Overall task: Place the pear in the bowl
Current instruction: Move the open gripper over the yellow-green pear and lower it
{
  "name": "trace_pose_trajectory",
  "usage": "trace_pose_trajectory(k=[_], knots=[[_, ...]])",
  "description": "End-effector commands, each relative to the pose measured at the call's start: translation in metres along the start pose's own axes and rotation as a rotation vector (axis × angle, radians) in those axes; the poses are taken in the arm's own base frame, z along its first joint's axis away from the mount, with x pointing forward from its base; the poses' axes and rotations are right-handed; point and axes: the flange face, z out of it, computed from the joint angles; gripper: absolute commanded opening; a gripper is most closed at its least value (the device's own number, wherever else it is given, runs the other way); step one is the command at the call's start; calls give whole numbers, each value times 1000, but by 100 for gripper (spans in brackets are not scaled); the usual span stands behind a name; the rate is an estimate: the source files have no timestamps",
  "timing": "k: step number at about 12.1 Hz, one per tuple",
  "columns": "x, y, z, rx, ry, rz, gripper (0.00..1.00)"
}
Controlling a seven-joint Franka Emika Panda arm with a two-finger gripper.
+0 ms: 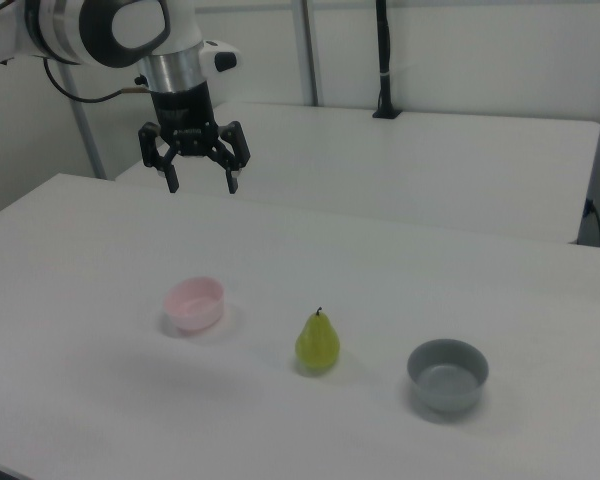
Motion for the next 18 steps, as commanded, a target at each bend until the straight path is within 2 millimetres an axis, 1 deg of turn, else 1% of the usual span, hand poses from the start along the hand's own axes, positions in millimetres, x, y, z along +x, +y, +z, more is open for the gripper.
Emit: trace_pose_trajectory(k=[1, 2, 3, 5, 6, 8, 9, 10, 11, 13, 15, 17, 18], knots=[[-24, 23, -2, -4, -17, -71, 100], [-27, 30, 0, -6, -21, -55, 100], [-33, 49, 5, -15, -34, -25, 100], [-44, 69, 11, -38, -63, -26, 100], [-51, 85, 17, -41, -74, -9, 100], [-58, 112, 41, -55, -55, 37, 100], [-61, 120, 60, -66, -26, 63, 100], [-69, 130, 80, -72, -2, 95, 100], [-69, 133, 90, -70, 19, 114, 100], [-60, 138, 127, -61, 42, 166, 100], [-52, 142, 164, -66, 26, 178, 100], [-47, 140, 195, -70, 55, 191, 100], [-47, 138, 206, -72, 68, 193, 100]])
